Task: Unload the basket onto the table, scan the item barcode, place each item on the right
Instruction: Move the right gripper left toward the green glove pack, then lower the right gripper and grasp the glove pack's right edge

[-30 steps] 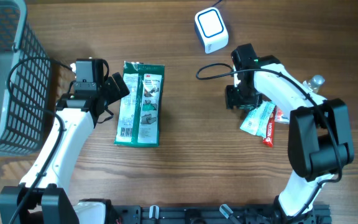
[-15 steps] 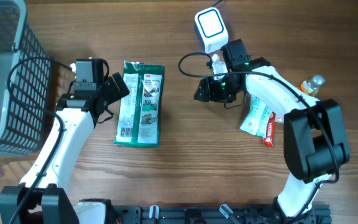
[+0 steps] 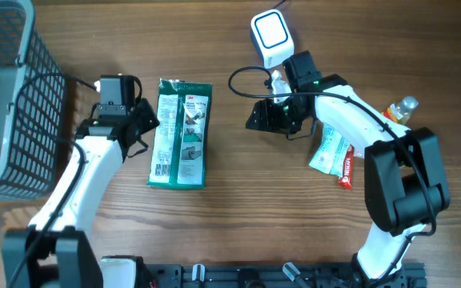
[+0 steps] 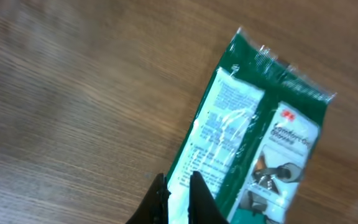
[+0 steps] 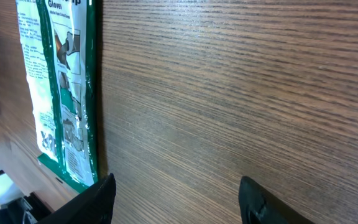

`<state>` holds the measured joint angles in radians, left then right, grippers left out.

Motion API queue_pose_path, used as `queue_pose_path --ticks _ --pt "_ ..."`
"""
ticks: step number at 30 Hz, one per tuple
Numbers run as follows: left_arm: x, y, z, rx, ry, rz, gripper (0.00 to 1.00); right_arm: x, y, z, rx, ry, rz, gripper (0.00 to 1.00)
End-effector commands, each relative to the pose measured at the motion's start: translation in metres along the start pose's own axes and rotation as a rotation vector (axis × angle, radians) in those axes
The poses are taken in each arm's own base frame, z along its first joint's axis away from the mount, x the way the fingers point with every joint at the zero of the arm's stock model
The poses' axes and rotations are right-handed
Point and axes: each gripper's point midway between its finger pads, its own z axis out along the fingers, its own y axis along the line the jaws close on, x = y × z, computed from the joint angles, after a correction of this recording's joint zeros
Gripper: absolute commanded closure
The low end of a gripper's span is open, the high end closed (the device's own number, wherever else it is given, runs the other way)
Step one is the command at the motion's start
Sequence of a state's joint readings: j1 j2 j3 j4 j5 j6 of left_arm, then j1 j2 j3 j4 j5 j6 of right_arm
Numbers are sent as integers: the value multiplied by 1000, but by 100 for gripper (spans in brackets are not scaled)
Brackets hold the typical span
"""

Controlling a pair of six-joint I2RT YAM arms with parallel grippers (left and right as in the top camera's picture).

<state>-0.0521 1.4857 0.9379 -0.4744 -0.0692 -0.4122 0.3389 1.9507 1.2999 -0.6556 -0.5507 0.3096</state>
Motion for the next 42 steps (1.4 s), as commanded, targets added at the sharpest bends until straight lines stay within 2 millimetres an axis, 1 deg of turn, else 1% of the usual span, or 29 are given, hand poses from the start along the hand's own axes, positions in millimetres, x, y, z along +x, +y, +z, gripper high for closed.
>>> queue_pose_path --ticks 1,3,4,7,11,18,20,23,25,30,33,37,42 --pt "24 7 28 -19 90 59 93 7 10 8 -24 25 -15 36" --pt "27 7 38 -21 102 71 94 7 15 11 -28 23 -31 36" --pt "30 8 46 -26 117 71 94 6 20 13 -33 17 -49 36" --pt "44 6 58 -7 178 70 95 7 29 18 -42 14 -77 36" --pt "58 -2 63 45 241 62 94 9 32 21 -24 12 -92 36" --pt "79 6 74 19 322 53 93 14 39 27 -20 18 -115 36" --pt "85 4 76 34 350 49 93 14 37 31 -20 7 -82 36" --pt "94 -7 74 95 390 43 94 18 30 39 -25 -3 -61 36" --pt "97 -11 72 109 401 47 94 23 29 43 -46 2 -64 36" --pt "105 -18 70 111 422 74 94 34 31 53 -109 12 -79 36" --pt "111 -24 68 116 431 96 92 42 29 59 -107 24 -58 37" --pt "119 -30 66 119 448 122 92 50 32 65 -107 34 -72 37" --pt "121 -32 65 101 450 90 92 62 34 74 -100 50 27 37"
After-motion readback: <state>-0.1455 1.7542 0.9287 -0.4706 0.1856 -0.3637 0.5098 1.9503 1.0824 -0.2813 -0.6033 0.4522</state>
